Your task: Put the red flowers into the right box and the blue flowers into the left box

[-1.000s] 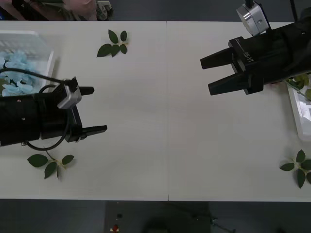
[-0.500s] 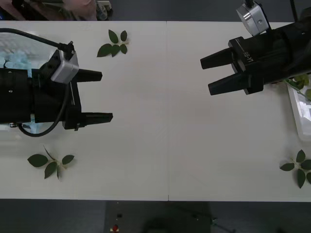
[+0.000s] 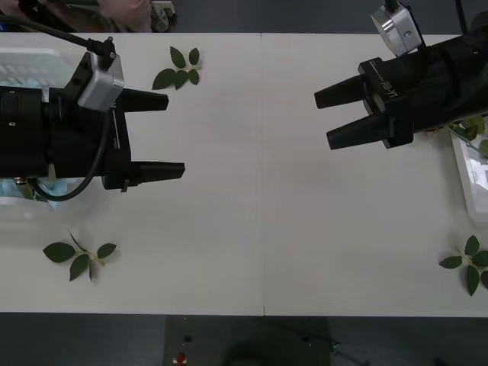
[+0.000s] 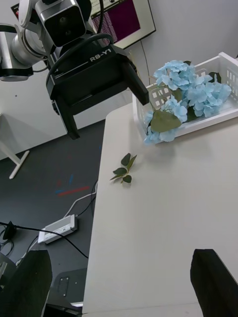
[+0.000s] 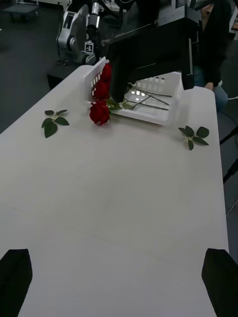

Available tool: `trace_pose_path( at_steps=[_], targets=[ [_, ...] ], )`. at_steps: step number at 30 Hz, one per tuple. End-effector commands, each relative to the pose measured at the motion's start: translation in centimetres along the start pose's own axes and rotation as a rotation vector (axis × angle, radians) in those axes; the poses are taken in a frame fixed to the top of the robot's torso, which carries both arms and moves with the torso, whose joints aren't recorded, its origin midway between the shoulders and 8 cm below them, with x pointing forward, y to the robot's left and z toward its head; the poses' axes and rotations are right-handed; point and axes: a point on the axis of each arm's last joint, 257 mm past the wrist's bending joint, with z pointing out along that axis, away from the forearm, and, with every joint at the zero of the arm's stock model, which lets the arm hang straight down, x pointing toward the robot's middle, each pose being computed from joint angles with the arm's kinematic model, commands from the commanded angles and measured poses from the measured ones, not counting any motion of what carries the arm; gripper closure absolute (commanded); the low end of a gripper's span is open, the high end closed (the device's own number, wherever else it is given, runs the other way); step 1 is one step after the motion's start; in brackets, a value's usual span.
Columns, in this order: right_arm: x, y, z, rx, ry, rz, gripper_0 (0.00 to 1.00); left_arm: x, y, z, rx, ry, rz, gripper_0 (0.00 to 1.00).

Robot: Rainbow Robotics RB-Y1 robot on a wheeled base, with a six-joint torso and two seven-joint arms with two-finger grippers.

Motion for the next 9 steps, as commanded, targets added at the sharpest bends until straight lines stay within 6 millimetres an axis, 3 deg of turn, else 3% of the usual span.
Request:
trace_pose_path(
  at_steps=[1, 9],
  targets=[
    [-1.41, 0.07, -0.19, 0.001, -0.002, -0.045, 0.18, -1.99, -0.42, 0.17, 0.008, -0.043, -0.021, 0.0],
    [-1.41, 0.07, -0.19, 0.001, -0.002, -0.045, 0.18, -2.01, -0.43, 0.19, 0.008, -0.044, -0.022, 0.0]
  ],
)
